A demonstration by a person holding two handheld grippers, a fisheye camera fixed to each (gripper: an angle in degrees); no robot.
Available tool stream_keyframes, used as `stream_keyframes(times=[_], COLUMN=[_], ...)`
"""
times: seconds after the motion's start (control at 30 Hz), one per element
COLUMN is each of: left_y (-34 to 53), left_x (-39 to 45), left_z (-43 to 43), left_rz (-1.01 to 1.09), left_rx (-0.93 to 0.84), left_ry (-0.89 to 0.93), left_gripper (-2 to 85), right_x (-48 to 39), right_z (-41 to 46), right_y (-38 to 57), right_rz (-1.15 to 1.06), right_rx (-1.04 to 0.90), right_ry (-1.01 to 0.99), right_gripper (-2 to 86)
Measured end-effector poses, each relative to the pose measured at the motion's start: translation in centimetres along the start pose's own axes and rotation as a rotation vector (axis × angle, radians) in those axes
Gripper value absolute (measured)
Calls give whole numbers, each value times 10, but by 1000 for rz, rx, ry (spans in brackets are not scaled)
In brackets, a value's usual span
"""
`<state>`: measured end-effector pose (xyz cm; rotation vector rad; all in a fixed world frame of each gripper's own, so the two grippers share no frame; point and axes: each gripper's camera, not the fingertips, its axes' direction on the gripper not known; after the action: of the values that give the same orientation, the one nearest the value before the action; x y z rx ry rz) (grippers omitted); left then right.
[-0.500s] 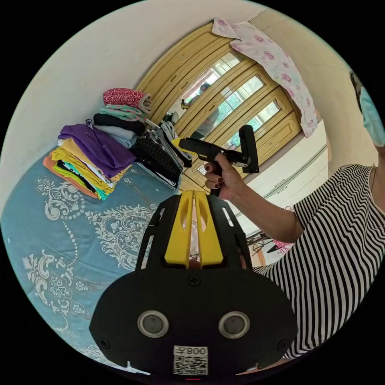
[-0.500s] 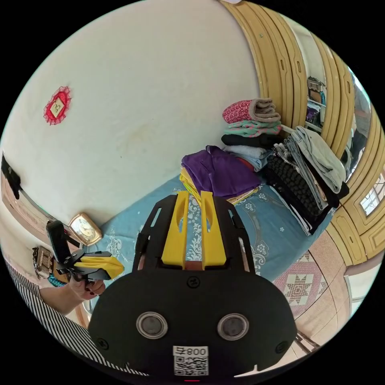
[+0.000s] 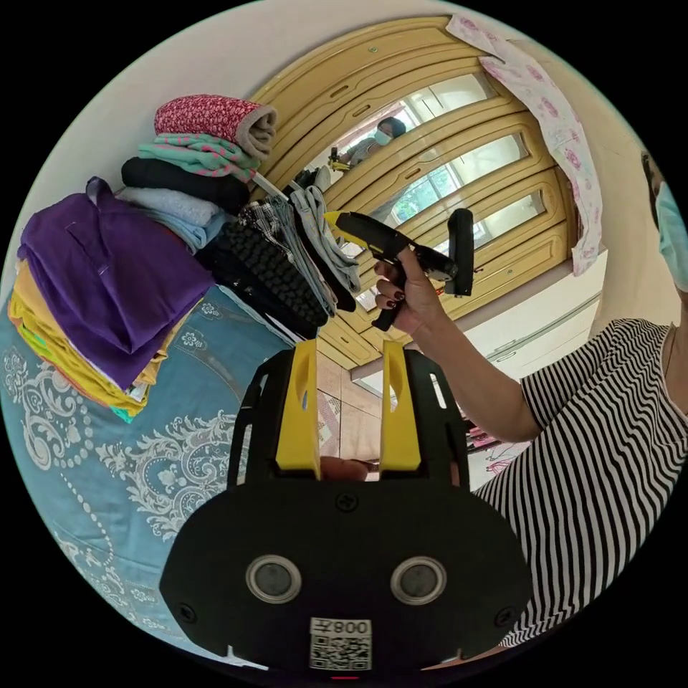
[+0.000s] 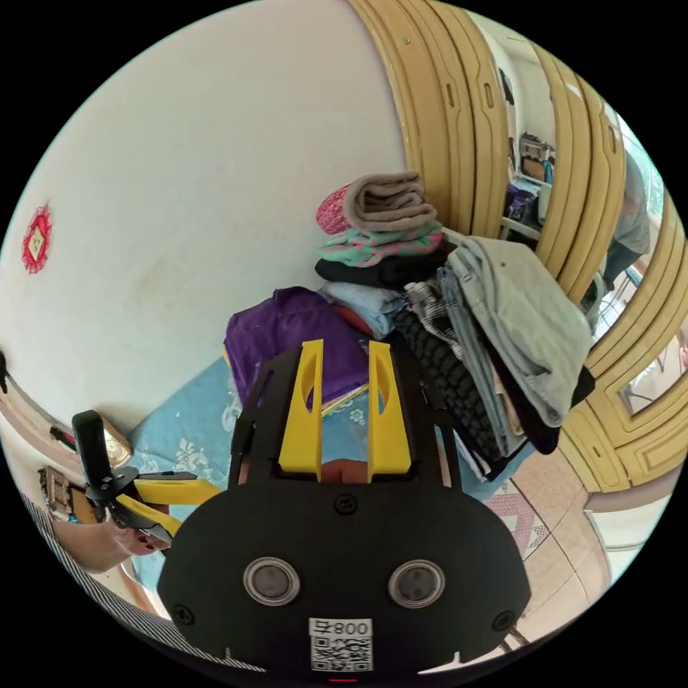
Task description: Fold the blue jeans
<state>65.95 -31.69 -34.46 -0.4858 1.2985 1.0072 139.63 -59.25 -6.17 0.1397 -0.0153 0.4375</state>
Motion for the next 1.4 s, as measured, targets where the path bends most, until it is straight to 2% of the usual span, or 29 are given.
stream_keyframes(times=[0.13,0.3,0.5,0.77,0.87,1.1,1.27,1.4], left_y=[-64,-108,-112,-80,-62,-16,36,86], left_x=[-18,-31,-40,-40,-34,-9,28,57], left_z=[31,54,65,33,7,-56,-122,-179], left_rz=[52,76,57,24,18,21,63,92], left_rx=[-50,-89,-158,-159,-129,-48,42,121], left_ry=[-26,-45,-38,-45,-58,-63,-64,-94], left_gripper=[128,129,123,110,107,114,118,119], right_x=[50,82,95,121,143,171,142,88], right_z=[22,69,113,104,78,-47,-124,-182], right_y=[-64,-121,-150,-161,-166,-151,-145,-146], right_rz=[-7,-8,-68,-56,25,144,100,-7], right_rx=[52,1,-67,-40,-29,190,329,439], right_ry=[221,354,395,343,212,-194,-423,-585], right_gripper=[121,133,113,34,18,7,4,3])
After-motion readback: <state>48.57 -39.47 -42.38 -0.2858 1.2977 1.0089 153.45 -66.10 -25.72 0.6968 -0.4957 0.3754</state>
